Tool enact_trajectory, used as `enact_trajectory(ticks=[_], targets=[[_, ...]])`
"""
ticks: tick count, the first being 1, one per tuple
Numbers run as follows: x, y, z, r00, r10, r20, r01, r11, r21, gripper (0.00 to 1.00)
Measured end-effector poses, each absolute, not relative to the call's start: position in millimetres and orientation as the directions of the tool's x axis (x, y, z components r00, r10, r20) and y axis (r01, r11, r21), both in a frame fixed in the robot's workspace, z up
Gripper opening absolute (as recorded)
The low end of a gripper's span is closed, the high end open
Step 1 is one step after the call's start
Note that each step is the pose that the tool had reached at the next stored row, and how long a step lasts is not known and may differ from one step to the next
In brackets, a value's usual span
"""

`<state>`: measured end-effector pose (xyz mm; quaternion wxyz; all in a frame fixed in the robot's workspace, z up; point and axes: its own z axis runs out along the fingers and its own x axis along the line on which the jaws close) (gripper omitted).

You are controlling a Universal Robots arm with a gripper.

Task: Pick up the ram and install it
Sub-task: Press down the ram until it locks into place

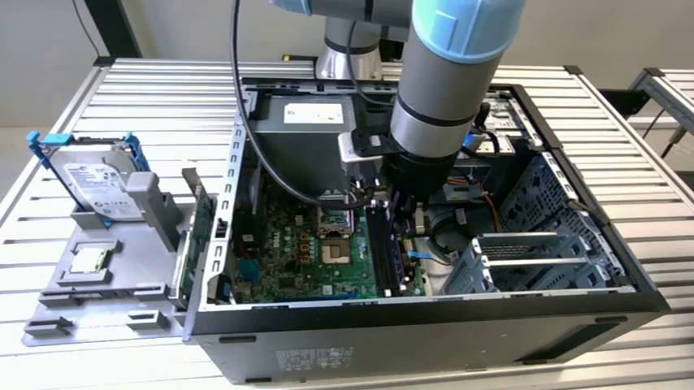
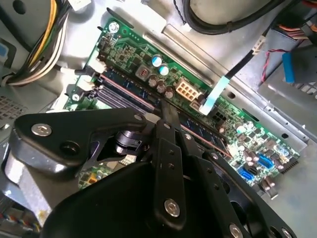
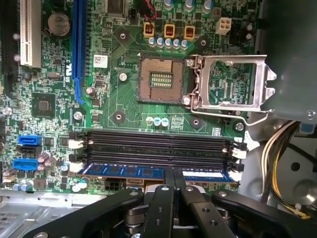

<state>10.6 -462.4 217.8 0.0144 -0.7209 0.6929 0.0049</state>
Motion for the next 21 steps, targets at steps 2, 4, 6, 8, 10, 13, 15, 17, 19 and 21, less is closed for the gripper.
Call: enact_trajectory(ticks=[2,4,6,8,10,13,15,17,19,21], targets=[[10.7,-462.2,216.4,0.040,-0.999,-0.026,-0.999,-0.040,-0.014,0.00],[10.8,-461.8,221.0,0.040,-0.999,-0.028,-0.999,-0.039,-0.014,0.00],[10.8,-461.9,229.3,0.040,-0.999,-0.029,-0.999,-0.039,-0.015,0.00],[10.7,-462.1,238.8,0.040,-0.999,-0.029,-0.999,-0.039,-0.014,0.00],[10.7,-462.2,248.0,0.040,-0.999,-0.028,-0.999,-0.039,-0.014,0.00],[10.7,-462.2,260.2,0.040,-0.999,-0.029,-0.999,-0.039,-0.014,0.00],[10.7,-462.2,269.3,0.040,-0.999,-0.028,-0.999,-0.039,-0.014,0.00],[10.7,-462.2,277.5,0.040,-0.999,-0.029,-0.999,-0.039,-0.014,0.00],[10.7,-462.2,278.0,0.040,-0.999,-0.028,-0.999,-0.040,-0.014,0.00],[10.7,-462.2,278.2,0.040,-0.999,-0.028,-0.999,-0.040,-0.014,0.00]])
